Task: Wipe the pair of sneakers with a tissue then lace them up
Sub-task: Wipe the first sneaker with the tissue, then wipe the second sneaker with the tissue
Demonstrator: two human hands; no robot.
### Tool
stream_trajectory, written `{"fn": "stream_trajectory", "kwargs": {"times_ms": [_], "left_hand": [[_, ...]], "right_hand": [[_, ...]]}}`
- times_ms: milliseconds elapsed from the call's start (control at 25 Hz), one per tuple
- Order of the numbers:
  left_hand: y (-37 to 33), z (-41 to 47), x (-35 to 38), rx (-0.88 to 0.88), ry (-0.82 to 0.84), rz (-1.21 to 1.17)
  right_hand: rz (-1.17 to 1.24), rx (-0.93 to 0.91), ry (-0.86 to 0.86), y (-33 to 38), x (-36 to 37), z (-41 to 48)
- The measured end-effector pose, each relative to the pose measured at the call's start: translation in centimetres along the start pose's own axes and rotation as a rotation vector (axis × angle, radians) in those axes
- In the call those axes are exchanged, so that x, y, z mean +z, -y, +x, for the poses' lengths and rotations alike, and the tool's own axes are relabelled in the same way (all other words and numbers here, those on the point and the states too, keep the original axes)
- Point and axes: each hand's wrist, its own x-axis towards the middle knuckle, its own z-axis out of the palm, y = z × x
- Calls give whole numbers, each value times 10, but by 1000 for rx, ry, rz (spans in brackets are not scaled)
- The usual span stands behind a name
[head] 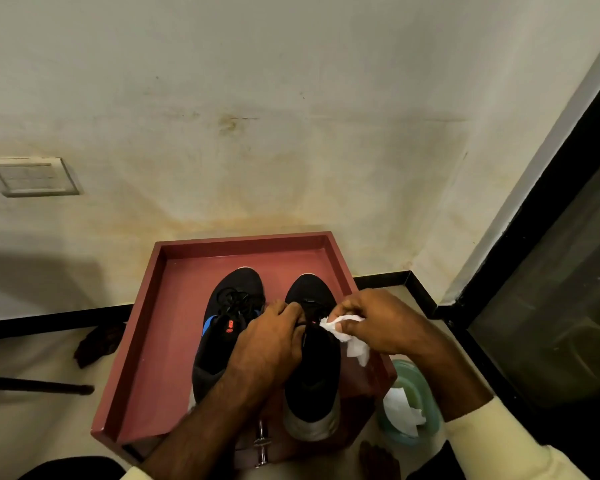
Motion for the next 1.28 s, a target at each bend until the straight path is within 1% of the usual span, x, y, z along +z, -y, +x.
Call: {"fn": "stream_trajectory", "kwargs": {"times_ms": [40,120,160,200,240,360,400,440,480,600,680,760,800,840,880,960,1040,1080,1160,1280], "left_hand": [[1,0,0,-1,-7,-3],[2,1,2,2,-18,-1],[2,2,3,-4,-24,-2],[1,2,4,-16,-30,-4],[0,3,4,-32,-41,-3],[-2,5,3,-62,-72,22],[-1,6,3,-57,-76,30],[-1,6,3,-53,-77,35],[-1,7,3,-53,-78,41],[-4,10,6,-63,-93,61],[-8,15,7,-17,-76,55],[-7,22,2,77,-17,36],[-4,24,-6,94,-6,12],[3,25,-15,72,-23,-10],[13,25,-26,11,-51,-3],[37,17,-47,-179,-59,43],[54,6,-58,-366,39,-30],[58,1,-59,-431,94,-69],[60,-4,-52,-451,165,0],[54,-9,-44,-388,241,192]], "right_hand": [[47,4,2,-3,-6,-2],[107,28,-90,-6,-7,-2],[89,37,-120,-5,-3,0],[67,42,-91,-4,1,2],[57,53,-8,-1,4,1],[45,74,380,7,-5,-10],[41,76,467,6,-9,-13],[51,82,481,3,-10,-14],[70,97,417,-1,-9,-13],[164,162,44,-9,-3,-2],[245,161,-152,-8,4,4],[319,143,-261,-3,10,6],[341,134,-290,0,12,8],[359,121,-307,3,13,8],[374,110,-311,4,14,9],[440,81,-284,8,15,11],[561,61,-223,13,19,15],[625,61,-194,18,22,17],[720,86,-151,28,26,20],[861,121,-77,41,32,25]]}}
